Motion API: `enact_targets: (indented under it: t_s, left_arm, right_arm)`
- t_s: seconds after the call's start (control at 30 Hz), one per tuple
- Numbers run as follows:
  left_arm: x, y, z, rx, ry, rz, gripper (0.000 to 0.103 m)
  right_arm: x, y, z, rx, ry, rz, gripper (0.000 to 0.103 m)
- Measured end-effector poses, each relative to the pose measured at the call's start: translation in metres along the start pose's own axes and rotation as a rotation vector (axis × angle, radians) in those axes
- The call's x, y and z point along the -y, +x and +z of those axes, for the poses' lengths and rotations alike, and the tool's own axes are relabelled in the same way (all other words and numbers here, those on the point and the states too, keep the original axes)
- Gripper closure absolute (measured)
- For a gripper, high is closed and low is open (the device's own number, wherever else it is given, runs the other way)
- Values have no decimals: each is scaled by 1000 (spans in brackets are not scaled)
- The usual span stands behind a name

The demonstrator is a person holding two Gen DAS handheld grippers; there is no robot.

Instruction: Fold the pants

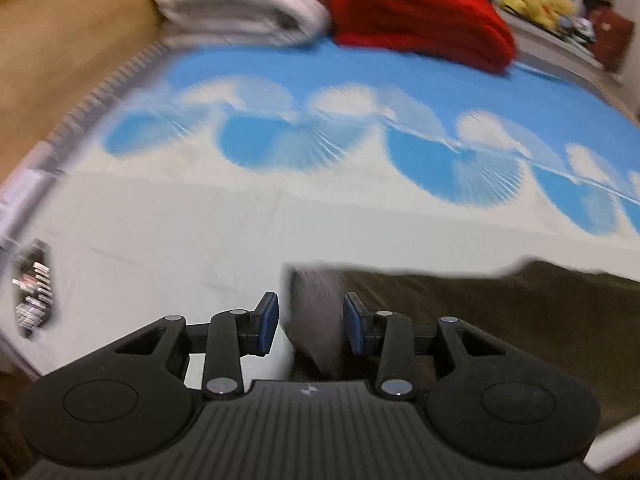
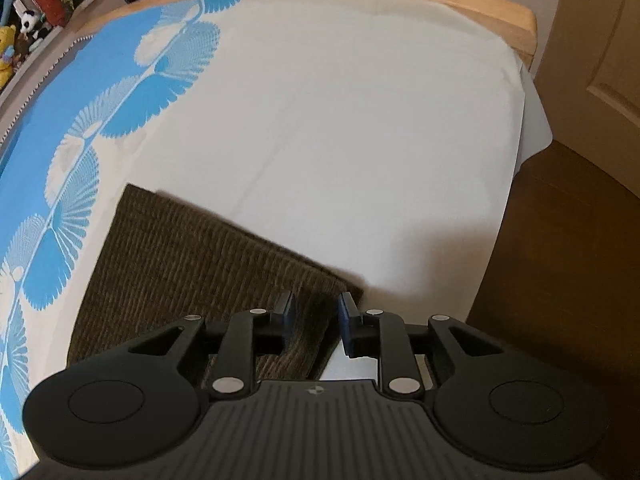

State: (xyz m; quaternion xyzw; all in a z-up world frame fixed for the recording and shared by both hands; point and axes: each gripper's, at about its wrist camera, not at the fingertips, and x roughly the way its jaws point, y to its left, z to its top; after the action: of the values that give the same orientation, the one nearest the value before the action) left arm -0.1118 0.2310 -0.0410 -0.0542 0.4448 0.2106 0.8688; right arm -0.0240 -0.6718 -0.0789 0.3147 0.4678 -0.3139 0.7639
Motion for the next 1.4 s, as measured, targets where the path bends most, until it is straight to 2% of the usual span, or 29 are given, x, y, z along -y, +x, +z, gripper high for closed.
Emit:
enact_targets:
  t_s: [0.07, 0.1, 0.17, 0.23, 0.27, 0.3, 0.33, 0.37, 0.4, 0.5, 0.63, 0.7, 0.77, 0.8, 0.87, 0.9, 1.0, 1.07, 1.13, 1.2, 1.33, 1.4]
  left_arm:
    - [-2, -4, 4, 46, 7, 55, 64]
    - [-4, -5, 5, 51, -10, 37, 64]
    - [-2, 0, 3, 17, -17, -50, 67]
    - [8, 10, 0, -40, 40, -107, 70]
    - [14, 19, -4, -91, 80, -118, 71]
    - [21, 36, -12, -186, 127, -103, 72]
    - [27, 58, -24, -313, 194, -58, 78]
    - [36, 78, -39, -417, 303, 13, 75]
    - [44, 85, -48, -430, 401, 47, 73]
    - [39, 75, -31, -376, 288, 48, 74]
    - [43, 45, -7, -183, 189, 11, 74]
    - [55, 41, 1, -121, 165, -30, 74]
    - [71, 51, 7, -136, 180, -75, 74]
    - [78, 65, 5, -190, 202, -65, 74]
    - [84, 103, -9, -359, 259, 46, 78]
    - [85, 113, -13, -402, 286, 73, 78]
    - [92, 105, 0, -366, 227, 84, 76]
    - [101, 88, 7, -277, 242, 51, 67]
    - [112, 74, 12, -215, 264, 31, 64]
    - [124, 71, 15, -200, 288, 4, 64]
    - [138, 70, 13, -177, 365, 24, 64]
    - [141, 68, 13, -168, 364, 19, 63]
  right_arm:
    - [-1, 2, -1, -9, 2, -8, 79]
    - [-2, 2, -2, -10, 0, -12, 79]
    - [-3, 4, -2, -12, -9, -24, 79]
    - [-5, 6, -3, -19, -11, -32, 79]
    - [-5, 7, -3, -25, -9, -31, 79]
    - [-6, 8, -3, -30, -6, -30, 79]
    - [-7, 9, -4, -36, -3, -30, 79]
    - [-7, 10, -5, -41, -4, -31, 79]
    - [-8, 10, -5, -44, -6, -34, 79]
    - [-9, 12, -6, -54, -7, -37, 77]
    - [-7, 14, -7, -64, -18, -32, 74]
    - [-5, 16, -7, -65, -29, -36, 69]
    - [-2, 18, -6, -74, -34, -33, 65]
    - [-2, 19, -6, -80, -38, -33, 63]
    - [-1, 21, -8, -93, -45, -29, 60]
    - [-1, 22, -8, -98, -46, -23, 60]
    - [2, 22, -10, -105, -35, 15, 59]
    - [5, 21, -10, -107, -38, 37, 57]
    - [9, 20, -8, -98, -43, 54, 57]
    - [16, 18, -5, -76, -35, 62, 56]
    - [31, 12, 1, -41, 40, 105, 54]
    - [35, 10, 2, -31, 57, 127, 54]
